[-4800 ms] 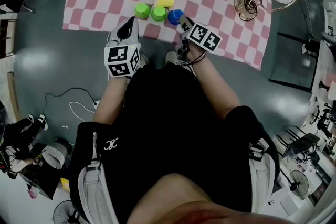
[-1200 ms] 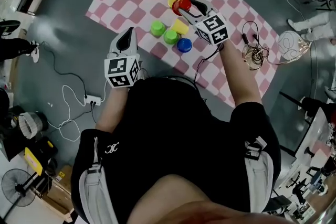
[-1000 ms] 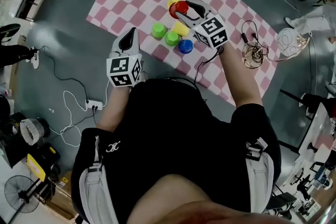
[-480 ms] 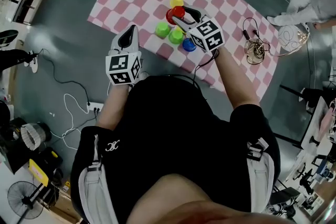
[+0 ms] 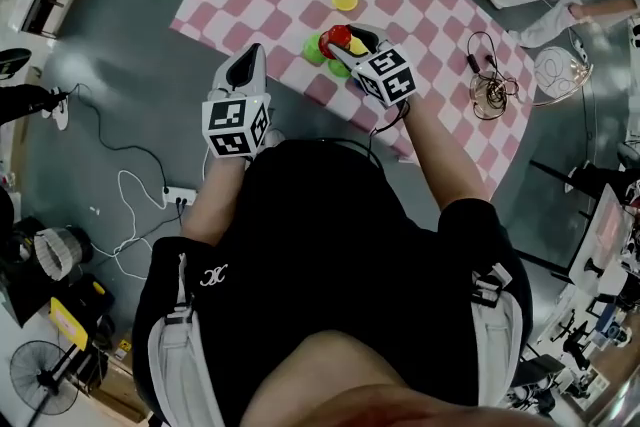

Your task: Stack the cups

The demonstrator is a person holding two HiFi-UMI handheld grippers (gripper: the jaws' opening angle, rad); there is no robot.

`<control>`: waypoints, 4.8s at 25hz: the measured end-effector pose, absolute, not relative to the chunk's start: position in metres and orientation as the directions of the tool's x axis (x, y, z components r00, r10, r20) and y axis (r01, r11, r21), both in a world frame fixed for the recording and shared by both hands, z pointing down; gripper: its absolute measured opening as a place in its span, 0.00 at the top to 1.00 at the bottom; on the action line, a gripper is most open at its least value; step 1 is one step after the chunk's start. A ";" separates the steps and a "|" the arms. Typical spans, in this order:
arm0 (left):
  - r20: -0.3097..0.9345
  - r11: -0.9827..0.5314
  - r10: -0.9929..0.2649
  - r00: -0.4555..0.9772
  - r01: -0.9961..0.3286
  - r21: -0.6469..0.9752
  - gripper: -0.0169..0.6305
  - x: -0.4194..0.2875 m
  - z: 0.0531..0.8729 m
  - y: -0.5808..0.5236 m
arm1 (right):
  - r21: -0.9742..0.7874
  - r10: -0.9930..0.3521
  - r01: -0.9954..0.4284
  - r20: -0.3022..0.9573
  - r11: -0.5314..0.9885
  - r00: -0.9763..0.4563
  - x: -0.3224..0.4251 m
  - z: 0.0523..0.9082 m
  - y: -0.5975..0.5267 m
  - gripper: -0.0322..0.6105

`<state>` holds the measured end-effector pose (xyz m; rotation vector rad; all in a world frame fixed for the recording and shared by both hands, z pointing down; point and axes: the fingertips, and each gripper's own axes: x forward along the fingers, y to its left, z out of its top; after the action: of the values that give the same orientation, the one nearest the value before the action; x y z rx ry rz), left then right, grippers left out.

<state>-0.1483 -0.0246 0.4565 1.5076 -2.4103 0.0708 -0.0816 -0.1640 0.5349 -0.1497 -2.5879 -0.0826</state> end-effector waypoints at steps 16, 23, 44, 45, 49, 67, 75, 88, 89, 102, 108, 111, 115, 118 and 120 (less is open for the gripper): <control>0.281 0.461 -0.865 -0.415 -0.880 0.119 0.95 -0.151 0.460 -0.013 | 0.056 0.045 0.092 0.556 0.994 -0.830 -0.083 0.564 -0.163 0.62; 0.274 0.455 -0.869 -0.411 -0.883 0.116 0.95 -0.150 0.456 -0.019 | 0.059 0.077 0.130 0.541 0.990 -0.837 -0.086 0.560 -0.157 0.61; 0.245 0.396 -0.899 -0.363 -0.912 0.102 0.95 -0.134 0.443 -0.057 | 0.045 -0.143 -0.139 0.090 0.989 -0.986 -0.043 0.421 -0.204 0.95; 0.241 0.391 -0.901 -0.359 -0.915 0.100 0.95 -0.132 0.442 -0.060 | 0.044 -0.156 -0.153 0.072 0.987 -0.985 -0.039 0.417 -0.208 0.95; 0.227 0.370 -0.912 -0.342 -0.924 0.093 0.95 -0.125 0.437 -0.071 | 0.016 -0.192 -0.192 0.046 0.981 -0.980 -0.023 0.414 -0.221 0.95; 0.270 0.372 -0.900 -0.342 -0.926 0.068 0.95 -0.096 0.444 -0.089 | -0.018 0.010 0.005 0.313 1.000 -0.950 0.010 0.505 -0.265 0.86; 0.336 0.460 -0.843 -0.421 -0.887 0.042 0.95 -0.094 0.460 -0.070 | -0.084 0.221 0.211 0.559 0.974 -0.799 0.003 0.610 -0.271 0.67; 0.403 0.572 -0.752 -0.521 -0.820 0.008 0.95 -0.101 0.478 -0.047 | -0.263 0.433 0.345 0.568 0.901 -0.699 -0.034 0.657 -0.249 0.62; 0.404 0.573 -0.752 -0.521 -0.819 0.009 0.95 -0.101 0.478 -0.048 | -0.263 0.439 0.352 0.570 0.898 -0.694 -0.036 0.658 -0.247 0.62; 0.407 0.599 -0.735 -0.542 -0.800 0.016 0.95 -0.101 0.483 -0.043 | -0.270 0.432 0.340 0.637 0.901 -0.639 -0.032 0.686 -0.256 0.62; 0.404 0.585 -0.746 -0.529 -0.810 0.020 0.95 -0.098 0.483 -0.049 | -0.183 0.385 0.362 0.670 0.914 -0.635 -0.025 0.680 -0.261 0.62; 0.401 0.573 -0.756 -0.517 -0.819 0.025 0.95 -0.097 0.482 -0.053 | -0.140 0.354 0.356 0.664 0.924 -0.658 -0.017 0.665 -0.267 0.62; 0.397 0.548 -0.776 -0.490 -0.835 0.040 0.95 -0.095 0.483 -0.059 | -0.070 0.307 0.348 0.651 0.935 -0.694 -0.007 0.639 -0.272 0.62; 0.394 0.519 -0.795 -0.461 -0.853 0.050 0.95 -0.091 0.484 -0.067 | -0.020 0.278 0.349 0.648 0.937 -0.709 0.001 0.620 -0.273 0.62; 0.394 0.496 -0.808 -0.438 -0.867 0.055 0.95 -0.087 0.485 -0.072 | -0.002 0.264 0.346 0.649 0.938 -0.714 0.007 0.609 -0.272 0.62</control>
<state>-0.0871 -0.0720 0.4845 1.3961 -2.3760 0.2188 0.0074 -0.2717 0.6087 -0.4294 -2.4036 -0.1554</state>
